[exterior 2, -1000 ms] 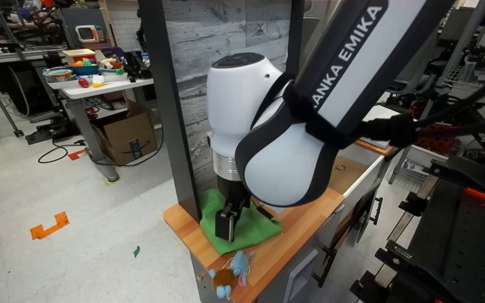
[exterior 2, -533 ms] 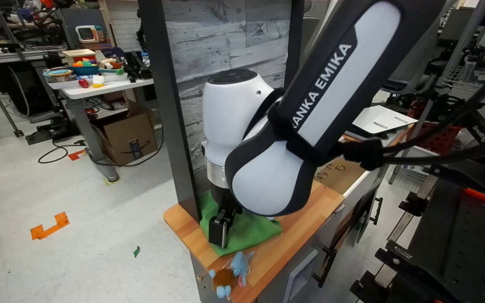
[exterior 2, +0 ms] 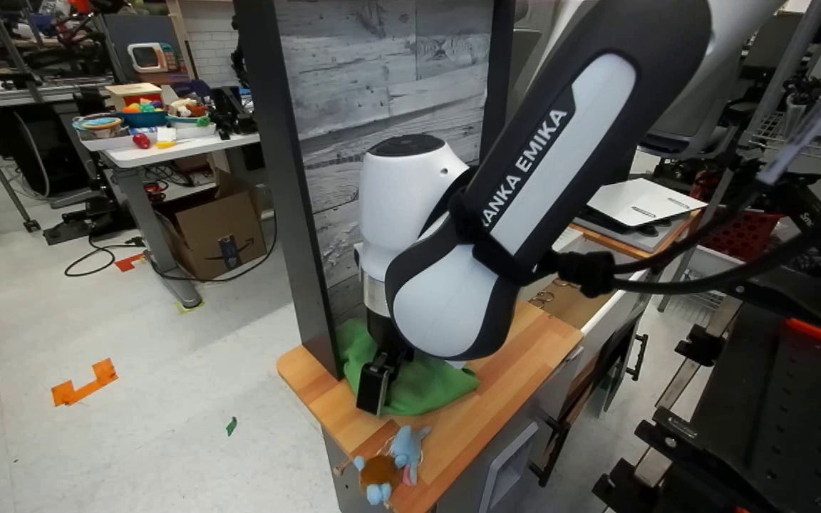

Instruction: Slide the green towel across the countertop.

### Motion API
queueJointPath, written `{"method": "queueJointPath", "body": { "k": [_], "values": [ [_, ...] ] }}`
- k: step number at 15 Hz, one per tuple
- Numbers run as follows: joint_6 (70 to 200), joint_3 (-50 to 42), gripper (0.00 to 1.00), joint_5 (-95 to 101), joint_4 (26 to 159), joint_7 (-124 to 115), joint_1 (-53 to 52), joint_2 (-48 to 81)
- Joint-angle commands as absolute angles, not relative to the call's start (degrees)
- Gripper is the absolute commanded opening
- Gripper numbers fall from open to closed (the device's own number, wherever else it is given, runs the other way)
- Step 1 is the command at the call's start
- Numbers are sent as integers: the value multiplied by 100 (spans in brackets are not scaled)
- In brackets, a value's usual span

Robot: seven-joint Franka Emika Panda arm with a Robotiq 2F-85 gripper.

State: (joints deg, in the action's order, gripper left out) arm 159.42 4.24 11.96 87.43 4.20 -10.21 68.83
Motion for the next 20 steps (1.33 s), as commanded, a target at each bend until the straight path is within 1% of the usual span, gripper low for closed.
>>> {"method": "queueJointPath", "body": {
  "k": [1,8,16,18,20],
  "values": [
    [15872,364,100,1100,8592,581,-917,7145],
    [16423,171,100,1012,9422,431,-574,6837],
    [17939,383,100,690,10648,620,642,6400],
    [18187,448,100,722,10878,673,983,6297],
    [18118,490,100,790,11104,765,1253,6102]
  ]
}}
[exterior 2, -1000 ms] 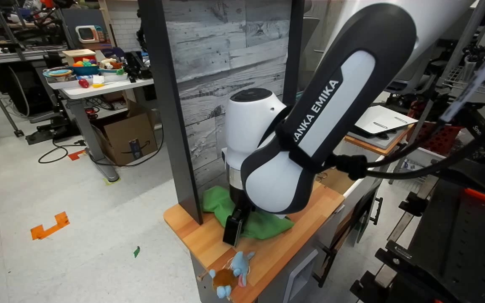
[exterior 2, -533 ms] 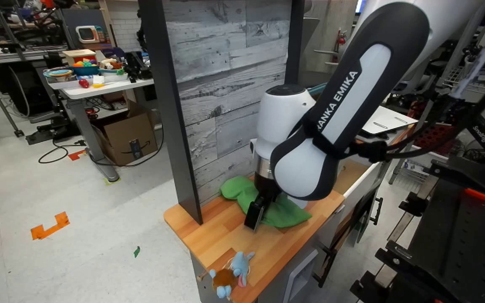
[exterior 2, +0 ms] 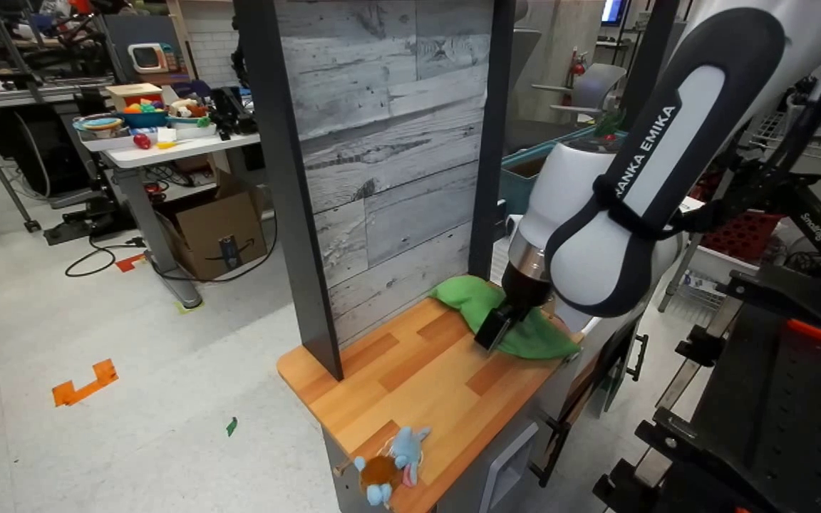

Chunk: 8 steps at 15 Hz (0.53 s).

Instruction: Slide the green towel across the countertop.

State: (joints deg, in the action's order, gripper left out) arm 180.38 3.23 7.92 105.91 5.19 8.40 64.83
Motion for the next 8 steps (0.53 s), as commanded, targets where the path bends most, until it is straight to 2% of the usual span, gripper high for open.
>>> {"method": "queueJointPath", "body": {
  "k": [1,5,8],
  "values": [
    [17989,481,100,816,11215,821,1323,5978],
    [17721,383,100,817,11627,934,1367,5428],
    [17674,-8,100,730,12244,700,907,4791]
  ]
}}
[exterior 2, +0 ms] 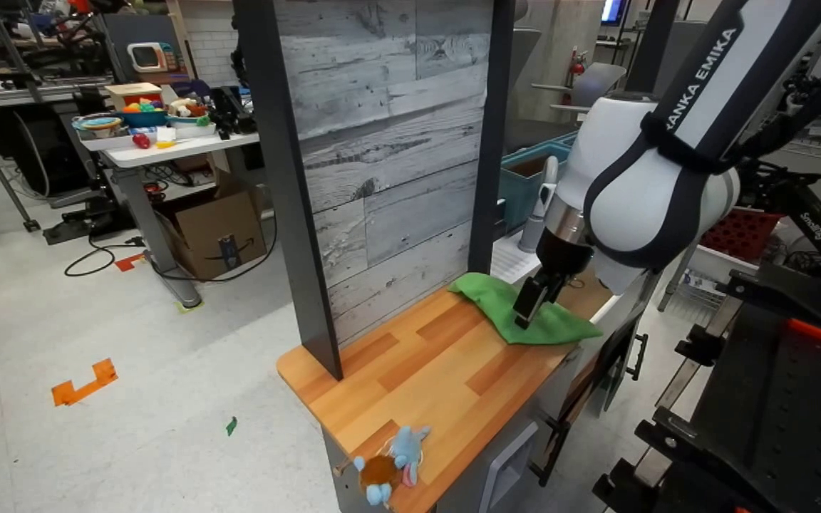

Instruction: Slide the green towel across the countertop.

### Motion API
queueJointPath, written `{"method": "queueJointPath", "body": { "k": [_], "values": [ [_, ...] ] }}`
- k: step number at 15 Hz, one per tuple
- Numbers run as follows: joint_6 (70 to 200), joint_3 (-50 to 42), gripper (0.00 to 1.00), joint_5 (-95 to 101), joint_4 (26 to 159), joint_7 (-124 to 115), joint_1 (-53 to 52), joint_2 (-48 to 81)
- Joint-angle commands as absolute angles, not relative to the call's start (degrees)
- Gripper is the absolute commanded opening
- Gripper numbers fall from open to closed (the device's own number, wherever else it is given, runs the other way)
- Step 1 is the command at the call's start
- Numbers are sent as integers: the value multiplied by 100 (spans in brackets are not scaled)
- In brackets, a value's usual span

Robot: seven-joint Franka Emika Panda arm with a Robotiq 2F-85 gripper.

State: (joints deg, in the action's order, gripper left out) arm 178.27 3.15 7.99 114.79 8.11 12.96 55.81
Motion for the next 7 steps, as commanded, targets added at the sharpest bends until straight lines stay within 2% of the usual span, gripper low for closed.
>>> {"method": "queueJointPath", "body": {
  "k": [1,4,5,7],
  "values": [
    [17801,-202,100,737,12540,627,680,4535],
    [18361,-647,100,907,13471,714,73,3733],
    [18065,-316,100,796,12667,797,517,4439],
    [18187,-506,100,816,13136,788,195,3996]
  ]
}}
